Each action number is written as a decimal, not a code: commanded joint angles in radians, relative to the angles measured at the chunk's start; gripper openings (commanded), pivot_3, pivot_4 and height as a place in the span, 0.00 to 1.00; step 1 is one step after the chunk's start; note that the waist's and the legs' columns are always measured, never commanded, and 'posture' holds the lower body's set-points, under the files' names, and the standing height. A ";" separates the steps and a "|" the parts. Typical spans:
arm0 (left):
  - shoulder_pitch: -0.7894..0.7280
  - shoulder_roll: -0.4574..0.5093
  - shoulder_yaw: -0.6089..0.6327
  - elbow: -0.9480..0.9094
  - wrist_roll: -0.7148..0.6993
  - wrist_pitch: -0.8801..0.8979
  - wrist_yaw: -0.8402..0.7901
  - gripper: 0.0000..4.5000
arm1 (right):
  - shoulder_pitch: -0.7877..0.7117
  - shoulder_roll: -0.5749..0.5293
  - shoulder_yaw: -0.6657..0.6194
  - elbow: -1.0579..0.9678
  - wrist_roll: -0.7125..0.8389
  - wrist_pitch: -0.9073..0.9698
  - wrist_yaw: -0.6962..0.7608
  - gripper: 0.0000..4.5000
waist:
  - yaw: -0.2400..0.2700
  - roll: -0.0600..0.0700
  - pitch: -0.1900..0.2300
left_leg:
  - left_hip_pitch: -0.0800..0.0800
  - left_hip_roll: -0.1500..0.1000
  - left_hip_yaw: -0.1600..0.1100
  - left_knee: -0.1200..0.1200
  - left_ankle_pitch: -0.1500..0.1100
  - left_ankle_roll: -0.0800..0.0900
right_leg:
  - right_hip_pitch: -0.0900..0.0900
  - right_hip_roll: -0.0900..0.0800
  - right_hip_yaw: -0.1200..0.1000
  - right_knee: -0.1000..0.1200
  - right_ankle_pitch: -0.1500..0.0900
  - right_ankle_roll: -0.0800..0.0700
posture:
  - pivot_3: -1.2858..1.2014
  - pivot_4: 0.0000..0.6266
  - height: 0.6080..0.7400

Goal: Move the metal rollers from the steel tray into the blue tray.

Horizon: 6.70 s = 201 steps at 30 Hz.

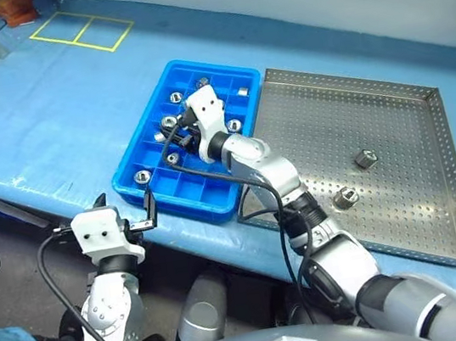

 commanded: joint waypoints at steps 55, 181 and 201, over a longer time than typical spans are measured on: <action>-0.346 0.100 -0.097 0.231 -0.084 0.070 -0.246 1.00 | 0.548 -0.239 -0.329 -0.973 0.004 0.755 -0.183 0.94 | -0.414 0.004 -0.003 | 0.015 -0.001 -0.001 0.005 0.003 0.004 | 0.018 0.000 0.004 0.004 0.001 0.001 | 0.55 0.24 1.00; -0.400 0.089 -0.083 0.246 -0.094 0.075 -0.237 1.00 | 0.258 -0.131 -0.346 -0.380 -0.011 0.257 -0.309 0.99 | -0.427 0.005 -0.002 | 0.012 -0.002 0.000 0.000 0.002 0.006 | 0.018 -0.001 0.005 -0.007 0.010 0.005 | 0.55 0.24 1.00; -0.386 0.065 -0.081 0.261 -0.087 0.037 -0.217 1.00 | 0.225 -0.154 -0.323 -0.159 -0.032 0.095 -0.283 0.40 | -0.415 0.005 -0.003 | 0.012 -0.002 0.000 0.000 0.002 0.006 | 0.019 -0.001 0.006 -0.006 0.010 0.005 | 0.56 0.24 1.00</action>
